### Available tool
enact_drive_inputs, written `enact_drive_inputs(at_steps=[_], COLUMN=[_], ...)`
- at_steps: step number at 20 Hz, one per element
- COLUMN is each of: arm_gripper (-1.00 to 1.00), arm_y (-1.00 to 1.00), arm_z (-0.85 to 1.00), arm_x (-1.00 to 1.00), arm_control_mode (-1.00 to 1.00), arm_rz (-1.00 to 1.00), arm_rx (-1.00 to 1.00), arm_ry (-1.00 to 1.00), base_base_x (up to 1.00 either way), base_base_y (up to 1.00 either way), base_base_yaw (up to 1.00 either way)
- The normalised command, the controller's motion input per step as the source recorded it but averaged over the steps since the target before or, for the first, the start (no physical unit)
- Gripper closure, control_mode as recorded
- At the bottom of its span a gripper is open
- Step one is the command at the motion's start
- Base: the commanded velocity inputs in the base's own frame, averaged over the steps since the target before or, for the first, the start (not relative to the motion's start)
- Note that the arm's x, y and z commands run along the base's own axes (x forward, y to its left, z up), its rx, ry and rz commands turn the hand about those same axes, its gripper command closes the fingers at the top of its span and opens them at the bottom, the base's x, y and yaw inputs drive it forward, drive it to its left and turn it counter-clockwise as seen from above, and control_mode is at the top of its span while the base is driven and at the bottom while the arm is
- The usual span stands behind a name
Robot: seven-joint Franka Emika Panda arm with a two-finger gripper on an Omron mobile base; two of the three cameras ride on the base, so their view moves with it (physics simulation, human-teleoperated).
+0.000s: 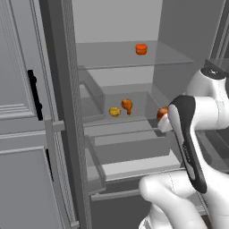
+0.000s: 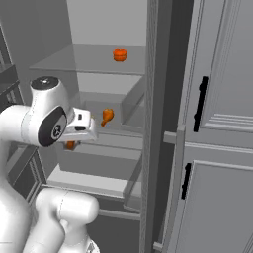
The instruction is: Place one squash and one chicken drumstick in each tupperware on the nearby counter, to pack two identical lunches.
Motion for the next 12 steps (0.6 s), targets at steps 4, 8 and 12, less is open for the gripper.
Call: enact_drive_inputs(at_steps=[4, 8, 12], arm_gripper=[1.0, 1.0, 1.0], arm_y=[0.0, 0.0, 0.0], arm_z=[0.0, 0.0, 0.0], arm_x=[-0.13, 0.0, 0.0], arm_control_mode=[-1.0, 1.0, 1.0], arm_rz=[0.0, 0.0, 0.0], arm_rx=[0.0, 0.0, 0.0], arm_ry=[0.0, 0.0, 0.0], base_base_x=[0.0, -0.32, -1.0], base_base_y=[0.0, 0.0, 0.0], base_base_yaw=[0.0, 0.0, 0.0])
